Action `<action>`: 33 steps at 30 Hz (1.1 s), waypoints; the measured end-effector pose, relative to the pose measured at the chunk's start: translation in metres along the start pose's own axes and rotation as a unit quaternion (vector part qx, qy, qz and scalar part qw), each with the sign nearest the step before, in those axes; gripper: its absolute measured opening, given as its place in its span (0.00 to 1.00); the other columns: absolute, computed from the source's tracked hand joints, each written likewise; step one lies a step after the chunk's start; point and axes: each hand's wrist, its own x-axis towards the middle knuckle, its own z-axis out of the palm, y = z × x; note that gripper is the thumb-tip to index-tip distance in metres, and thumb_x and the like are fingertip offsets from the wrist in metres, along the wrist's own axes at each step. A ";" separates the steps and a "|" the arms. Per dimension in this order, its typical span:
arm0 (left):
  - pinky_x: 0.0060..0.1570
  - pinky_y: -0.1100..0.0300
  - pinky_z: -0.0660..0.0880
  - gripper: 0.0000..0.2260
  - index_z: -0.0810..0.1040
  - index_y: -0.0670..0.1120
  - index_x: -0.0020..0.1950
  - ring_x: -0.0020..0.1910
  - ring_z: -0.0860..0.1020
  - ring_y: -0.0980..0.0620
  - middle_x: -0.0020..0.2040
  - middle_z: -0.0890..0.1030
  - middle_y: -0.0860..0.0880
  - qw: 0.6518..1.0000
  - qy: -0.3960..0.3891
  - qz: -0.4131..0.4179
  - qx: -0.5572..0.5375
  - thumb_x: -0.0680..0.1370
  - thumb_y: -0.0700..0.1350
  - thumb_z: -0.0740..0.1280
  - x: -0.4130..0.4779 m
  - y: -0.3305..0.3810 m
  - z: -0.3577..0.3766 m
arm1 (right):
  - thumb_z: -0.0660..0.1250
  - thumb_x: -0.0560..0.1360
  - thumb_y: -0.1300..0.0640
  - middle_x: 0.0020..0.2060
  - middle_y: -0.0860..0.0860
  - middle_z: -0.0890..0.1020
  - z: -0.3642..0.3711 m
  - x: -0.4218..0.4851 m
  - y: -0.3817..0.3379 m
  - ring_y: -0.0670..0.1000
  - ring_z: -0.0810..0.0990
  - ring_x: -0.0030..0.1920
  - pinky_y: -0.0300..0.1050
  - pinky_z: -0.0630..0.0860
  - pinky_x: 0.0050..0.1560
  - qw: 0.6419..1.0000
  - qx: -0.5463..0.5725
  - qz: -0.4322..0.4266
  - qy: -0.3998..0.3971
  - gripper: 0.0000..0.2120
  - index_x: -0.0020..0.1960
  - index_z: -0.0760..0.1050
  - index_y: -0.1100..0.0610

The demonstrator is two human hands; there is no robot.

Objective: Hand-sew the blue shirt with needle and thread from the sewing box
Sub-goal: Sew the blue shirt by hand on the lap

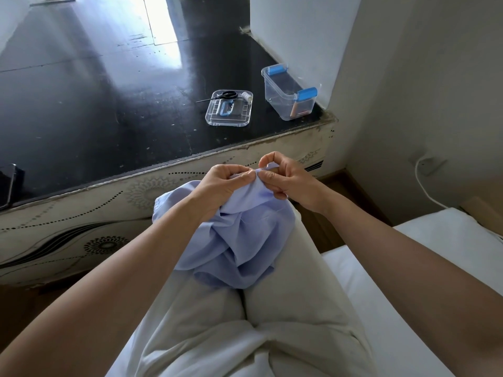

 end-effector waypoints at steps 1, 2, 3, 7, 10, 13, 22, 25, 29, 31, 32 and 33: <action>0.39 0.62 0.76 0.06 0.83 0.45 0.48 0.39 0.78 0.53 0.41 0.82 0.46 1.000 0.003 0.000 0.003 0.80 0.44 0.67 0.000 0.000 0.001 | 0.62 0.81 0.55 0.38 0.62 0.72 0.001 0.001 0.000 0.49 0.71 0.33 0.38 0.71 0.32 1.000 0.003 -0.003 -0.004 0.10 0.60 0.66 0.56; 0.38 0.63 0.76 0.06 0.83 0.45 0.47 0.38 0.78 0.54 0.40 0.82 0.47 1.000 0.008 0.000 0.000 0.79 0.45 0.67 0.000 0.001 0.002 | 0.62 0.81 0.56 0.36 0.59 0.72 0.002 0.003 0.000 0.46 0.71 0.31 0.38 0.71 0.32 1.000 0.008 -0.005 -0.002 0.10 0.61 0.66 0.56; 0.37 0.64 0.76 0.06 0.83 0.46 0.46 0.38 0.78 0.54 0.39 0.82 0.48 1.000 0.016 0.001 -0.005 0.79 0.45 0.68 0.000 0.001 0.003 | 0.61 0.81 0.56 0.36 0.57 0.72 0.002 0.005 0.000 0.46 0.72 0.31 0.39 0.72 0.34 1.000 0.007 -0.006 0.011 0.11 0.61 0.65 0.56; 0.38 0.62 0.74 0.05 0.84 0.48 0.42 0.39 0.76 0.52 0.38 0.82 0.49 0.997 0.071 -0.002 -0.027 0.77 0.46 0.71 0.002 0.002 0.002 | 0.66 0.78 0.52 0.50 0.53 0.77 0.001 0.010 0.014 0.51 0.77 0.50 0.43 0.78 0.52 0.982 -0.098 -0.088 0.136 0.13 0.61 0.69 0.49; 0.36 0.63 0.74 0.05 0.84 0.48 0.41 0.38 0.76 0.52 0.37 0.82 0.48 0.994 0.100 -0.019 -0.045 0.75 0.47 0.73 0.002 0.002 0.005 | 0.67 0.74 0.43 0.50 0.42 0.77 0.003 0.009 0.012 0.48 0.76 0.51 0.38 0.75 0.52 0.946 -0.150 -0.200 0.208 0.07 0.52 0.73 0.39; 0.37 0.61 0.74 0.04 0.85 0.47 0.41 0.36 0.77 0.52 0.36 0.82 0.48 0.993 0.088 -0.041 -0.064 0.74 0.47 0.74 0.001 0.006 0.007 | 0.70 0.74 0.45 0.44 0.42 0.79 0.005 0.010 0.007 0.47 0.78 0.44 0.42 0.79 0.45 0.939 -0.166 -0.235 0.187 0.05 0.48 0.77 0.43; 0.34 0.62 0.71 0.08 0.86 0.43 0.45 0.34 0.74 0.51 0.36 0.79 0.45 0.995 0.065 -0.073 -0.014 0.74 0.48 0.74 0.001 0.004 0.004 | 0.66 0.78 0.47 0.49 0.51 0.79 0.010 0.018 0.016 0.44 0.74 0.52 0.48 0.78 0.53 0.899 -0.230 -0.318 0.193 0.08 0.48 0.77 0.51; 0.41 0.57 0.72 0.07 0.85 0.45 0.44 0.39 0.74 0.49 0.40 0.80 0.43 0.992 0.094 -0.079 -0.023 0.75 0.48 0.73 0.006 0.002 0.005 | 0.63 0.79 0.47 0.55 0.45 0.80 0.016 0.017 0.010 0.46 0.74 0.63 0.55 0.72 0.65 0.900 -0.188 -0.336 0.207 0.07 0.49 0.73 0.50; 0.41 0.58 0.72 0.08 0.84 0.48 0.35 0.38 0.74 0.48 0.38 0.79 0.45 0.978 0.179 -0.100 -0.039 0.74 0.48 0.73 0.013 -0.002 0.005 | 0.62 0.79 0.44 0.42 0.42 0.84 0.012 0.007 -0.005 0.51 0.84 0.48 0.52 0.81 0.53 0.964 0.048 -0.239 0.111 0.09 0.52 0.71 0.50; 0.43 0.58 0.73 0.09 0.83 0.49 0.34 0.39 0.75 0.49 0.37 0.80 0.46 0.974 0.197 -0.094 -0.058 0.74 0.47 0.73 0.015 -0.004 0.005 | 0.60 0.82 0.56 0.34 0.46 0.81 0.001 0.004 -0.006 0.47 0.81 0.36 0.42 0.81 0.43 0.986 0.099 -0.128 0.050 0.05 0.53 0.69 0.58; 0.44 0.57 0.74 0.09 0.83 0.50 0.35 0.41 0.75 0.49 0.38 0.80 0.47 0.973 0.202 -0.087 -0.065 0.75 0.45 0.72 0.016 -0.005 0.005 | 0.59 0.82 0.60 0.32 0.49 0.78 -0.003 0.001 -0.006 0.47 0.78 0.33 0.41 0.80 0.40 0.990 0.133 -0.049 -0.007 0.03 0.53 0.68 0.60; 0.46 0.57 0.75 0.08 0.82 0.50 0.36 0.42 0.75 0.49 0.38 0.80 0.48 0.972 0.207 -0.079 -0.073 0.76 0.44 0.71 0.017 -0.006 0.005 | 0.58 0.82 0.62 0.32 0.51 0.75 -0.007 -0.004 -0.007 0.48 0.75 0.32 0.41 0.80 0.39 0.983 0.160 0.023 -0.083 0.02 0.53 0.69 0.60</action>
